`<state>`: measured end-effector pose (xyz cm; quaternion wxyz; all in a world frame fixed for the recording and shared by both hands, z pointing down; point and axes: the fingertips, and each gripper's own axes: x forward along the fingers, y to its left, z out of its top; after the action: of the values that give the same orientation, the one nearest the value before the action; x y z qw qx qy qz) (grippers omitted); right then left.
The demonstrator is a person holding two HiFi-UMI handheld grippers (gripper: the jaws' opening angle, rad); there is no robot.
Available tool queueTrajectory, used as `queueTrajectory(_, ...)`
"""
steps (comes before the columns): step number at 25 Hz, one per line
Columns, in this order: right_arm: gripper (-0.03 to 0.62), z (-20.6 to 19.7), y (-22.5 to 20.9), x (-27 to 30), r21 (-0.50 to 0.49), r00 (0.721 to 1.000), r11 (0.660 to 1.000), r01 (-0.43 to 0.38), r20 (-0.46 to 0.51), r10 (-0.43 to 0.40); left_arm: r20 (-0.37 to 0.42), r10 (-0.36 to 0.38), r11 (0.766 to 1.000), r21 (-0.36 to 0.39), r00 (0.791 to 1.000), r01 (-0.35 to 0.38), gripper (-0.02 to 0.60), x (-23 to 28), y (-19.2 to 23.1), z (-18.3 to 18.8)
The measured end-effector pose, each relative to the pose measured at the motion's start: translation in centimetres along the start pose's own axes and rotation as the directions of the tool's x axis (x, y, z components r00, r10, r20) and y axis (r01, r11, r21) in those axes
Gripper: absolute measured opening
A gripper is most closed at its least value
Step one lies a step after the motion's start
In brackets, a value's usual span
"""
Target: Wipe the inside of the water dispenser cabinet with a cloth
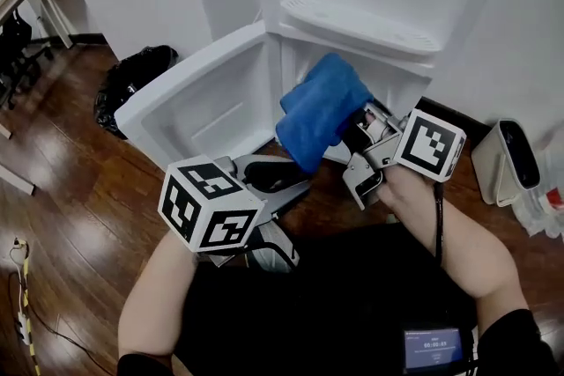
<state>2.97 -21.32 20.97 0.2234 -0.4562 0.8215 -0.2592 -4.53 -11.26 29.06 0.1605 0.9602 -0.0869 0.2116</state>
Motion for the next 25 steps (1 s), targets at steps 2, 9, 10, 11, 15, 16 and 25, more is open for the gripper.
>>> queueTrajectory(2, 0.055, 0.6, 0.1, -0.6, -0.022, 1.000, 1.000, -0.007, 0.001, 0.007, -0.005, -0.079, 0.996, -0.038, 0.997, 0.078, 0.123, -0.6, -0.2, -0.2)
queueTrajectory(9, 0.055, -0.5, 4.4, -1.4, -0.329, 0.987, 0.933, -0.144, -0.112, 0.113, 0.396, -0.402, 0.788, -0.310, 0.826, 0.532, 0.163, -4.2, -4.6, 6.9)
queueTrajectory(10, 0.057, -1.5, 5.8, -1.4, -0.365, 0.970, 0.902, -0.229, -0.166, 0.179, 0.403, -0.427, 0.764, -0.318, 0.809, 0.561, 0.229, -3.9, -5.0, 6.8)
queueTrajectory(11, 0.057, -2.6, 7.2, -1.5, -0.401, 0.942, 0.858, -0.321, -0.229, 0.245, 0.408, -0.441, 0.754, -0.316, 0.800, 0.576, 0.283, -3.9, -5.1, 6.8)
queueTrajectory(15, 0.064, -5.3, 10.8, -2.9, -0.586, 0.839, 0.600, -0.544, -0.396, 0.373, 0.410, -0.481, 0.746, -0.272, 0.775, 0.607, 0.336, -5.3, -4.7, 6.9)
queueTrajectory(16, 0.064, -5.7, 11.5, -3.2, -0.614, 0.816, 0.538, -0.578, -0.423, 0.394, 0.394, -0.496, 0.749, -0.256, 0.774, 0.611, 0.336, -5.4, -4.9, 6.7)
queueTrajectory(25, 0.055, -11.1, 17.6, -2.7, -0.755, 0.726, 0.059, -0.654, -0.604, 0.328, 0.341, -0.412, 0.867, -0.138, 0.845, 0.479, 0.328, -9.3, -4.5, 6.4)
